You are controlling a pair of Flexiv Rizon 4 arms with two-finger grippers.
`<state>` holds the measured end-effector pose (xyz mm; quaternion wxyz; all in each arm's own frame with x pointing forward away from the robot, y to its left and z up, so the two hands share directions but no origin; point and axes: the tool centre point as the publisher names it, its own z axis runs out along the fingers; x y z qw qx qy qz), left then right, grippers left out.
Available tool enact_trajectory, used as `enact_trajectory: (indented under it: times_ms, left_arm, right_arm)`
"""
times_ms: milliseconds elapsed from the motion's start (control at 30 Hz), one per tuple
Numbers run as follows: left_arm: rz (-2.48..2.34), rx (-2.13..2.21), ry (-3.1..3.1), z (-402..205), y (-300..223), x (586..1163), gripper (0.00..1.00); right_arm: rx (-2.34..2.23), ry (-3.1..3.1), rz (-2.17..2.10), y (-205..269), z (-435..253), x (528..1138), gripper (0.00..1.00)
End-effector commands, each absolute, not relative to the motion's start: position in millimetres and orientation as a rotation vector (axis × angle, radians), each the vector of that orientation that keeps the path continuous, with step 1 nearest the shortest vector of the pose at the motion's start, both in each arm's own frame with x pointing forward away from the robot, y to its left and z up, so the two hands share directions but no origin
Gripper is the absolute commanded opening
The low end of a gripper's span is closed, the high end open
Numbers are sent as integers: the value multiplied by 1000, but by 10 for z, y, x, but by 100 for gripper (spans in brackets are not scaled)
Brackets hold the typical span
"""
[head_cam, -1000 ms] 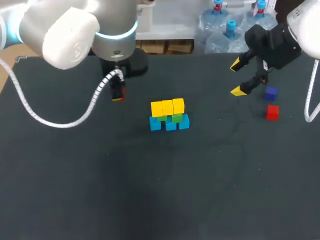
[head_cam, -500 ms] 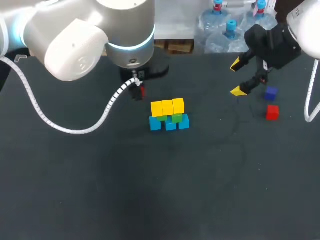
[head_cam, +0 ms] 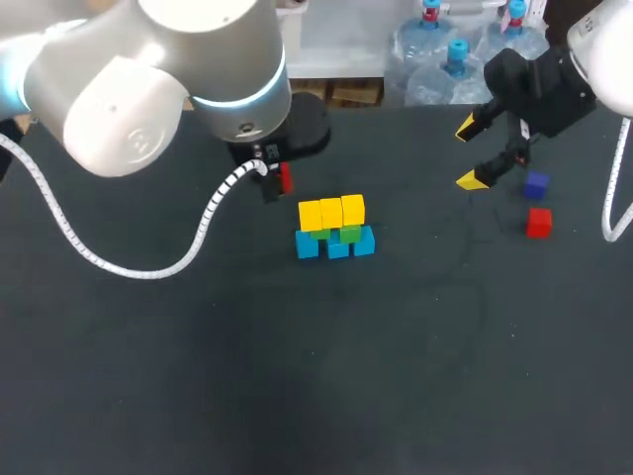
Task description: Place the blue cubes, place green cubes on the blue cubes, place the yellow cubes on the green cubes, then place the red cubes on the yellow cubes, and place purple cube on the red cubes.
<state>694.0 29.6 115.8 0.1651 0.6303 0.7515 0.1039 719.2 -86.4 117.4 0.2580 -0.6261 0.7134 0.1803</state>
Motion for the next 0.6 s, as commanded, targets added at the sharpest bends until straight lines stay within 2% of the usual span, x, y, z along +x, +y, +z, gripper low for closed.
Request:
enact_trajectory:
  times_ms: [33, 433, 600]
  left_arm:
    - [291, 1799, 2136, 1162, 313, 6937, 0]
    - [291, 1799, 2136, 1162, 313, 6937, 0]
    - [248, 2045, 2029, 1321, -168, 7103, 0]
  right_arm:
    - [-1698, 1933, 490, -861, 1170, 7197, 100]
    - [-1698, 1933, 490, -861, 1170, 7197, 100]
    - [-1698, 1933, 490, -861, 1170, 7197, 100]
